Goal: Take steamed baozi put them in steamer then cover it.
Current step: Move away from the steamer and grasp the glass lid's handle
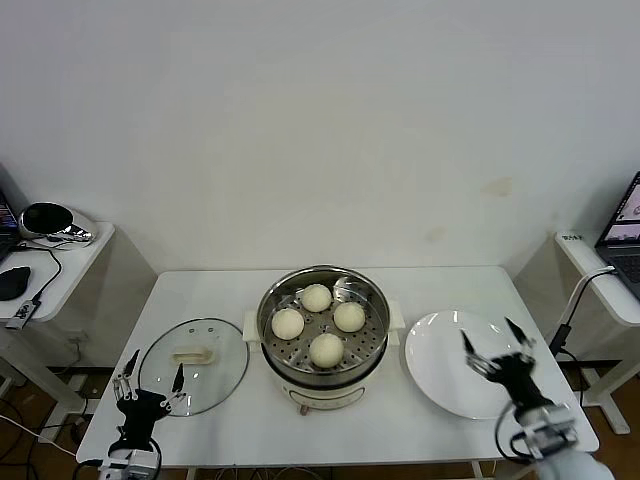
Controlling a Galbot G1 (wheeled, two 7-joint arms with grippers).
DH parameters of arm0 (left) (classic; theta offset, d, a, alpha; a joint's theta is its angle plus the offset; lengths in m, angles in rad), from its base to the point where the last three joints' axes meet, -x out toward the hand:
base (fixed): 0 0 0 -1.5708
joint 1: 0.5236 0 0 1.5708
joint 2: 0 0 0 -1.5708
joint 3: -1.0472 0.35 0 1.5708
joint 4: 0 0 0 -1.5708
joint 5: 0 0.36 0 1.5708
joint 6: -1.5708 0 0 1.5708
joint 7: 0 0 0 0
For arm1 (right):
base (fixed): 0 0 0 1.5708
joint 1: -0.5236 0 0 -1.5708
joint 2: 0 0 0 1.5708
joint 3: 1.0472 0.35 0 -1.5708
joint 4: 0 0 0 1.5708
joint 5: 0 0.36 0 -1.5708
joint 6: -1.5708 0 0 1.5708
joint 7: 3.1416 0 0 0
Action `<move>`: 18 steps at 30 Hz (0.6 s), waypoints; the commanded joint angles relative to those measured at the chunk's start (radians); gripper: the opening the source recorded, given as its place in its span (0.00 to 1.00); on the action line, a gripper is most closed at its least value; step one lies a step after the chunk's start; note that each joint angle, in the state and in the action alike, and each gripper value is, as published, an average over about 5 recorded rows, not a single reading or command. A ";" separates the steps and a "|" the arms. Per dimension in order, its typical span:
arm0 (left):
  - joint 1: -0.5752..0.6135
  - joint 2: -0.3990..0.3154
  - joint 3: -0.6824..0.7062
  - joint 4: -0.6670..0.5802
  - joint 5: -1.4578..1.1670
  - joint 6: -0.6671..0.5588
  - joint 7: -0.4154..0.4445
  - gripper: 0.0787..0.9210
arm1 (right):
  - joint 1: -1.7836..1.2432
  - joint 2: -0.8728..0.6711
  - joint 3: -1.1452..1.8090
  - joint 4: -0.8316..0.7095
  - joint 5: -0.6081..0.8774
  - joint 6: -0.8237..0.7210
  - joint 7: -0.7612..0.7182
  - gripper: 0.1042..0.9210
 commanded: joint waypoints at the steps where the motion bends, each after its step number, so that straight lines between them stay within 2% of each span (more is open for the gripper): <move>1: -0.113 0.106 0.002 0.210 0.709 -0.101 -0.001 0.88 | -0.102 0.102 0.213 -0.014 0.011 0.034 0.016 0.88; 8: -0.236 0.143 0.059 0.310 0.793 -0.093 0.040 0.88 | -0.094 0.113 0.219 -0.027 0.013 0.036 0.020 0.88; 18: -0.348 0.147 0.118 0.421 0.813 -0.090 0.033 0.88 | -0.109 0.128 0.220 -0.032 0.008 0.051 0.019 0.88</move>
